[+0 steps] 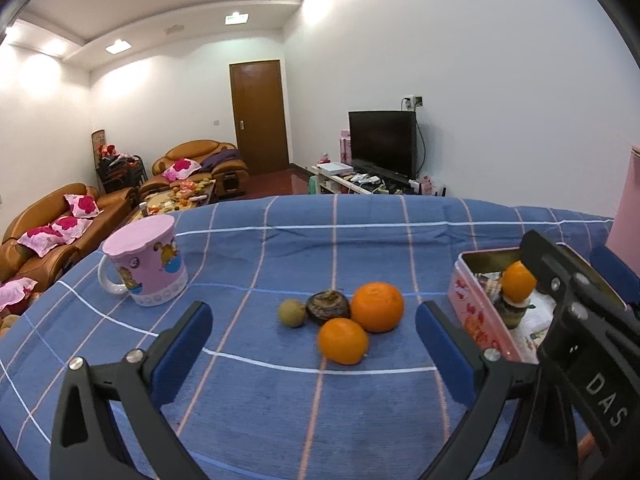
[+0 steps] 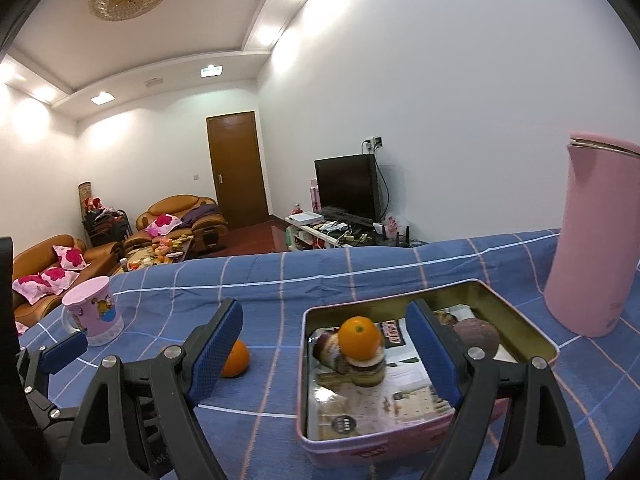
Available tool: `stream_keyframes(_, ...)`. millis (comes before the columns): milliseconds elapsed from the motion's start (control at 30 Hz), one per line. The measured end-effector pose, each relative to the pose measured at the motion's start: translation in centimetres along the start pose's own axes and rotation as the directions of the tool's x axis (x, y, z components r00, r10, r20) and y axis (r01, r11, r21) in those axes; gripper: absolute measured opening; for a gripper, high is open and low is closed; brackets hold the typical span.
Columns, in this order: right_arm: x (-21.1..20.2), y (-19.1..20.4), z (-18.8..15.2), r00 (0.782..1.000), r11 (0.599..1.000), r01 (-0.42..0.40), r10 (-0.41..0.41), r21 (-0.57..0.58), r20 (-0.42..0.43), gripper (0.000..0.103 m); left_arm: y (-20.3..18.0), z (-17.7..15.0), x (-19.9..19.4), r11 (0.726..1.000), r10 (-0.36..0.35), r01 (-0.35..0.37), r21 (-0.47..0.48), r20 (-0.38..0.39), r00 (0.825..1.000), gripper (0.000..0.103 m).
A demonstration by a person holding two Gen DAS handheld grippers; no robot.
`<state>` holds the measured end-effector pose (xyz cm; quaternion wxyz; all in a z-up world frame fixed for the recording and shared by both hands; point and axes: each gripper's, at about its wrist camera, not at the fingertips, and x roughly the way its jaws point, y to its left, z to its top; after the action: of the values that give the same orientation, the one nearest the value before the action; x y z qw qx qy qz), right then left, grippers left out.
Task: Organize fruits
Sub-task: 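Move both open tools toward the fruit pile on the bedspread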
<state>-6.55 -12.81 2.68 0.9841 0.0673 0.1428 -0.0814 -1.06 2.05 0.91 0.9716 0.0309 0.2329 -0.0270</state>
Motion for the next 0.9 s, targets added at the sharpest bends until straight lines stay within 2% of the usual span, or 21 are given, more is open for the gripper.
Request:
stream_keyframes(467, 1.6, 1.3, 0.3, 1.0, 1.0, 0.007, -0.007, 0.007, -0.014, 0.085, 1.1, 0.1, 2.6, 1.0, 0.013, -0.015, -0.017, -0.112, 0.994, 0.103)
stream_keyframes(800, 2.1, 0.9, 0.3, 1.0, 1.0, 0.001, 0.0, 0.027, -0.019, 0.085, 0.2, 0.1, 5.2, 0.999, -0.029, 0.032, 0.01, -0.218, 0.976, 0.102)
stream_keyframes(900, 2.4, 0.4, 0.4, 1.0, 0.999, 0.01, -0.009, 0.041, -0.028, 0.085, -0.1, 0.2, 6.0, 0.999, -0.042, 0.046, 0.01, -0.252, 0.967, 0.099)
